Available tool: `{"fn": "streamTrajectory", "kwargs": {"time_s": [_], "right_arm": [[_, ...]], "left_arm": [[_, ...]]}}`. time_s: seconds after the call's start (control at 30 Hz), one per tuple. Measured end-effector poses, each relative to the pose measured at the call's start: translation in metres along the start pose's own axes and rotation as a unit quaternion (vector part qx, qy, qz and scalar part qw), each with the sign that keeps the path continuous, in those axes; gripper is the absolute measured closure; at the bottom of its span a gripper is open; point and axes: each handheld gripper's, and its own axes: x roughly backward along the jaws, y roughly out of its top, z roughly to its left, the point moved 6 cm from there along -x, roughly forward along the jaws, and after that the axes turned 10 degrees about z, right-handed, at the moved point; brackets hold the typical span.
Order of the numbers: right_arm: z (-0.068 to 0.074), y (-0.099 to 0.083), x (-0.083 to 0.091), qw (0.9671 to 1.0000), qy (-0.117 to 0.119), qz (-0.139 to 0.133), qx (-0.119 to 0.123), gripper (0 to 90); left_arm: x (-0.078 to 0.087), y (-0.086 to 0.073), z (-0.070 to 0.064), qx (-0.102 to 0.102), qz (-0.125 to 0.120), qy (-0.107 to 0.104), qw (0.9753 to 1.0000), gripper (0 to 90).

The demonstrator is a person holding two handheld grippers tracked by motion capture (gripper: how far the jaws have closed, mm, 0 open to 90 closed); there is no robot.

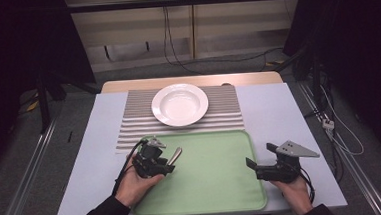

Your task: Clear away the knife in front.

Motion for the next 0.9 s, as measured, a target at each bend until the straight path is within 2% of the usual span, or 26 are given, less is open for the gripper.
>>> {"fn": "streamTrajectory", "kwargs": {"time_s": [0.1, 0.13, 0.2, 0.23, 0.33, 0.4, 0.43, 0.47, 0.5, 0.53, 0.57, 0.63, 0.7, 0.73, 0.77, 0.8, 0.83, 0.9], "right_arm": [[-0.001, 0.000, 0.000, 1.0000, -0.001, 0.000, -0.001, 4.3], [-0.001, 0.000, 0.000, 1.0000, -0.001, 0.000, -0.001, 4.4], [-0.001, 0.000, 0.001, 1.0000, -0.001, -0.001, -0.001, 4.4], [-0.001, -0.001, 0.001, 1.0000, -0.001, -0.001, -0.003, 4.3], [-0.001, -0.001, 0.001, 1.0000, -0.002, 0.000, -0.001, 4.4], [0.000, -0.001, 0.002, 1.0000, -0.003, 0.000, 0.000, 4.3], [0.000, -0.001, 0.002, 1.0000, -0.003, 0.000, 0.002, 4.4], [0.001, -0.001, 0.002, 1.0000, -0.004, 0.000, 0.002, 4.3], [0.001, 0.000, 0.003, 1.0000, -0.003, -0.002, 0.000, 4.4], [0.001, 0.000, 0.003, 1.0000, -0.004, -0.001, 0.000, 4.3], [0.001, 0.000, 0.002, 1.0000, -0.006, 0.001, 0.003, 4.4], [0.001, 0.000, 0.002, 1.0000, -0.006, -0.001, 0.000, 4.3], [0.001, 0.000, 0.003, 1.0000, -0.006, 0.000, 0.001, 4.4], [0.001, 0.000, 0.002, 1.0000, -0.006, -0.001, 0.001, 4.4], [0.001, 0.000, 0.002, 1.0000, -0.007, 0.000, 0.002, 4.4], [0.001, 0.000, 0.002, 1.0000, -0.006, 0.000, 0.001, 4.4], [0.001, 0.000, 0.002, 1.0000, -0.006, 0.000, 0.001, 4.4], [0.001, 0.000, 0.002, 1.0000, -0.006, 0.000, 0.001, 4.4]], "left_arm": [[-0.002, 0.003, 0.002, 0.003, -0.011, 0.004, 0.9999, 27.6], [-0.003, 0.004, 0.002, 0.003, -0.010, -0.001, 0.9999, 22.5], [-0.003, 0.006, 0.000, 0.002, -0.021, -0.016, 0.9997, 20.3], [-0.002, 0.008, -0.001, -0.003, -0.027, -0.011, 0.9996, 17.7], [0.001, 0.010, -0.006, -0.009, -0.043, -0.036, 0.9984, 14.9], [0.000, 0.008, -0.011, -0.034, -0.040, -0.048, 0.9975, 11.5], [0.001, 0.008, -0.014, -0.043, -0.044, -0.044, 0.9971, 13.2], [0.003, 0.008, -0.016, -0.053, -0.060, -0.031, 0.9963, 21.7], [0.005, 0.008, -0.018, -0.062, -0.062, -0.022, 0.9959, 29.1], [0.005, 0.008, -0.019, -0.064, -0.063, -0.031, 0.9954, 29.6], [0.006, 0.008, -0.019, -0.062, -0.063, -0.027, 0.9957, 33.4], [0.002, 0.007, -0.021, -0.064, -0.051, -0.042, 0.9957, 51.8], [-0.001, 0.006, -0.021, -0.067, -0.041, -0.041, 0.9961, 59.7], [-0.003, 0.005, -0.022, -0.069, -0.036, -0.043, 0.9960, 68.9], [-0.004, 0.005, -0.022, -0.069, -0.030, -0.034, 0.9966, 74.2], [-0.006, 0.004, -0.022, -0.073, -0.021, -0.040, 0.9963, 77.6], [-0.009, 0.004, -0.023, -0.069, -0.021, -0.036, 0.9968, 80.9], [-0.010, 0.003, -0.022, -0.073, -0.007, -0.021, 0.9971, 86.1]]}}
